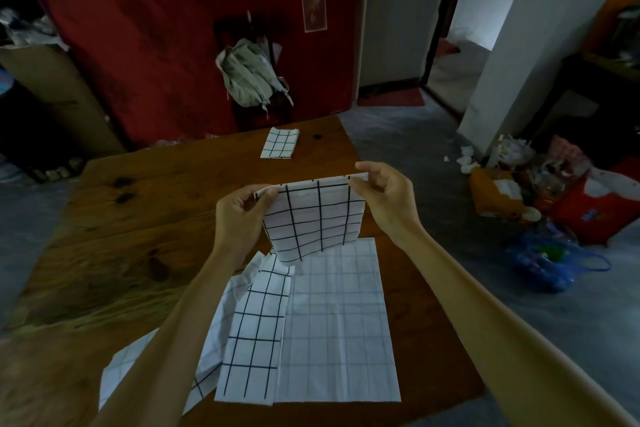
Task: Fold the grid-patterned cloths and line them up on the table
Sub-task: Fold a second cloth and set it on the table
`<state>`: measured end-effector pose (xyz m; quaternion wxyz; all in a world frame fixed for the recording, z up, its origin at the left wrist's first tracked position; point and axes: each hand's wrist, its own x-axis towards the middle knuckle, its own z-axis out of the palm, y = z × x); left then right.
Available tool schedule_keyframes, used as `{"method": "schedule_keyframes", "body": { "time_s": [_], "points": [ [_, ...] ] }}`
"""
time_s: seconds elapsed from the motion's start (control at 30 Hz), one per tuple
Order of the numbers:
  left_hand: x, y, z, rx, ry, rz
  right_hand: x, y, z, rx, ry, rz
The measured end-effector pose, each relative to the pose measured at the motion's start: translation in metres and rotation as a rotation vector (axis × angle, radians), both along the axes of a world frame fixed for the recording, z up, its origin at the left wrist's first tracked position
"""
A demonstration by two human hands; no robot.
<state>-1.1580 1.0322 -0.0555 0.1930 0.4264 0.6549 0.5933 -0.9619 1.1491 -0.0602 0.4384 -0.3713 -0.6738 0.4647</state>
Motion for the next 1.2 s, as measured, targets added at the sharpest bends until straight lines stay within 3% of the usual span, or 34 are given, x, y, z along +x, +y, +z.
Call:
{"method": "schedule_keyframes", "body": {
  "time_s": [0.33, 0.5, 0.57, 0.8, 1.0, 1.1, 1.2],
  "points": [
    [0.002, 0.003, -0.002, -0.018, 0.053, 0.024, 0.003, 0.007, -0.005, 0.010, -0.068, -0.009],
    [0.014, 0.011, -0.004, -0.004, 0.231, -0.026, -0.015, 0.000, 0.008, 0.536, -0.494, 0.080],
    [0.018, 0.015, -0.002, 0.011, 0.253, -0.051, -0.031, -0.005, 0.022, 0.600, -0.561, 0.170],
    [0.009, 0.006, -0.002, 0.009, 0.293, -0.042, -0.040, 0.002, 0.034, 0.534, -0.422, 0.187],
    [0.020, 0.007, -0.007, 0.037, 0.385, 0.029, -0.053, -0.013, 0.039, 0.531, -0.425, 0.276],
    [0.022, 0.010, -0.006, 0.052, 0.448, 0.065, -0.061, -0.017, 0.045, 0.590, -0.373, 0.254],
    [0.014, 0.003, -0.021, 0.004, 0.456, 0.089, -0.056, -0.016, 0.053, 0.505, -0.254, 0.207]
  ]
}}
